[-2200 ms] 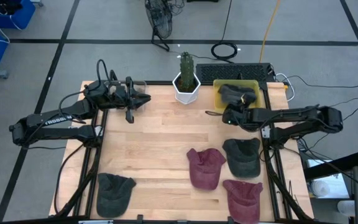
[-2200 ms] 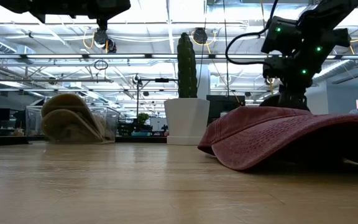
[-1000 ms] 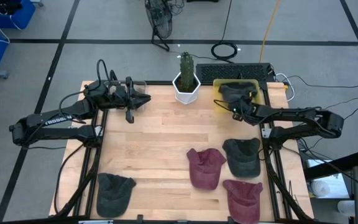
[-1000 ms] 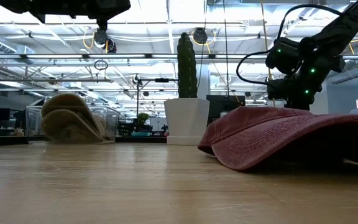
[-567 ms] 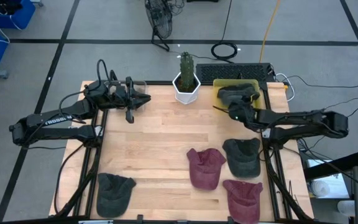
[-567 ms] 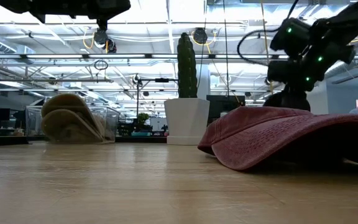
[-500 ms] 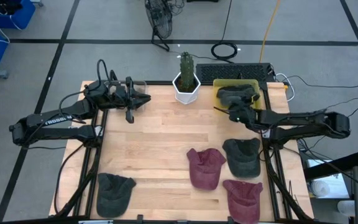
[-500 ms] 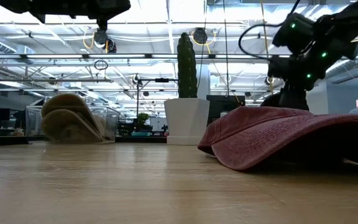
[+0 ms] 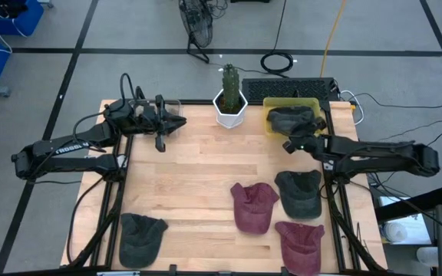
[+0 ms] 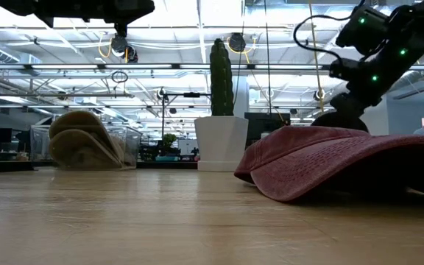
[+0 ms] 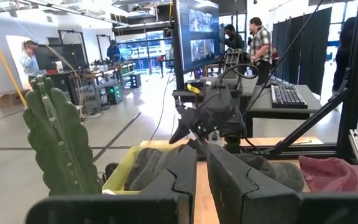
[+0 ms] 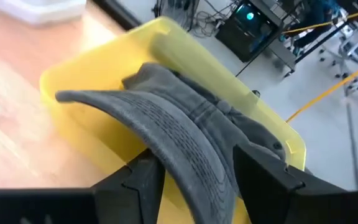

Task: Pick & Place hat
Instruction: Put the top black cap into the yellow bin

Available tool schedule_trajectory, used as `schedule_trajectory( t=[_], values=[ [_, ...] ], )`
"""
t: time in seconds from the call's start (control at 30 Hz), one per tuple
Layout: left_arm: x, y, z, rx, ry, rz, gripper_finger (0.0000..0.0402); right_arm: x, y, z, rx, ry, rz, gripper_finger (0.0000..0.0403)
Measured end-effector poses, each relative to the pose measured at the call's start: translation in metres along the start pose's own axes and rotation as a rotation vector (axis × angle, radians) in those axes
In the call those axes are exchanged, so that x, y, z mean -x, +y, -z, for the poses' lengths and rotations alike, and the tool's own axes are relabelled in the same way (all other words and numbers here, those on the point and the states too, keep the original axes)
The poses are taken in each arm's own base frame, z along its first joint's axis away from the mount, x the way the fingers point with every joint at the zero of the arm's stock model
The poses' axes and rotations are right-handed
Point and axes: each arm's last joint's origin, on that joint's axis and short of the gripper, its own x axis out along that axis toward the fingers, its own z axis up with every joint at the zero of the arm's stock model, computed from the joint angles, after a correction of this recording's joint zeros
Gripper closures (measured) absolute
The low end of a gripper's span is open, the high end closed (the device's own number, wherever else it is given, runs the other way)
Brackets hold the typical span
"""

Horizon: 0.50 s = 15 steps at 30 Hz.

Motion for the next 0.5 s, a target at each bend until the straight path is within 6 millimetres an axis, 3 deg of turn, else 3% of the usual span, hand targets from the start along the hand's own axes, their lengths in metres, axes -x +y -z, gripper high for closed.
schedule_trajectory(
  t=[0.13, 0.3, 0.5],
  values=[
    [0.000, 0.000, 0.000, 0.000, 0.000, 0.000, 0.0355, 0.007, -0.005, -0.003, -0.131, -0.034, -0.064, 0.0237],
    [0.000, 0.000, 0.000, 0.001, 0.002, 0.000, 0.0355, 0.016, -0.007, -0.004, -0.294, -0.025, -0.302, 0.0254],
    [0.000, 0.000, 0.000, 0.001, 0.002, 0.000, 0.0355, 0.020, -0.007, -0.005, -0.380, -0.003, -0.444, 0.0258]
  ],
)
